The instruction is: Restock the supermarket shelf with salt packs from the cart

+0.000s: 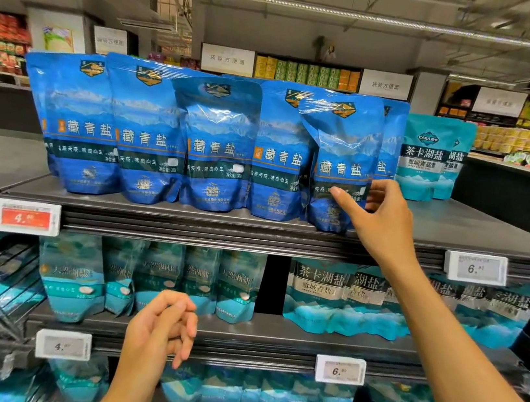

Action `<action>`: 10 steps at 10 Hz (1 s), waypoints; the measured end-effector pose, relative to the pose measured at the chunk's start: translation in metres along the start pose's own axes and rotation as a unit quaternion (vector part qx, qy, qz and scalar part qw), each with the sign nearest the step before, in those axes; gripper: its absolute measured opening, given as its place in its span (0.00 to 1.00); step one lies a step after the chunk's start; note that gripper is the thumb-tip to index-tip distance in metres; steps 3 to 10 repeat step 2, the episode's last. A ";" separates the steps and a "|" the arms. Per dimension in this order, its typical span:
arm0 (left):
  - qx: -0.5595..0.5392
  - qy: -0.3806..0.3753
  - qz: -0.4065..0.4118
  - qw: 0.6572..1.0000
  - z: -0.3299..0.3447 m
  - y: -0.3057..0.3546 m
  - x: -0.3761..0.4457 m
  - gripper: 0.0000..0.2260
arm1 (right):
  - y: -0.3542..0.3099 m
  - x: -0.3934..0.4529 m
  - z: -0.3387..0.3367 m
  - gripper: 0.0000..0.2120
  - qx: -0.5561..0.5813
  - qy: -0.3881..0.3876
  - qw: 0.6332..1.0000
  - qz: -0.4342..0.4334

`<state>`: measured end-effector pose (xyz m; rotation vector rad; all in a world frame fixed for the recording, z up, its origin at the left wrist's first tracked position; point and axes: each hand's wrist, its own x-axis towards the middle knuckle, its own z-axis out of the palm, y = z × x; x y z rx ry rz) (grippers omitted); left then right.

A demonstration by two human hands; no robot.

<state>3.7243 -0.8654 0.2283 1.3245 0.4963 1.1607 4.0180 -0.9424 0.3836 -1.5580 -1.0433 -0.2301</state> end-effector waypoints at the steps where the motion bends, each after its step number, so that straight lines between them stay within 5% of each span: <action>1: 0.001 -0.001 0.005 1.000 -0.001 -0.001 0.000 0.10 | 0.002 -0.005 -0.002 0.28 -0.020 0.015 1.000 -0.010; 10: 0.000 0.011 0.011 1.000 0.000 -0.002 -0.001 0.10 | 0.004 -0.011 -0.006 0.26 -0.025 0.042 0.999 -0.020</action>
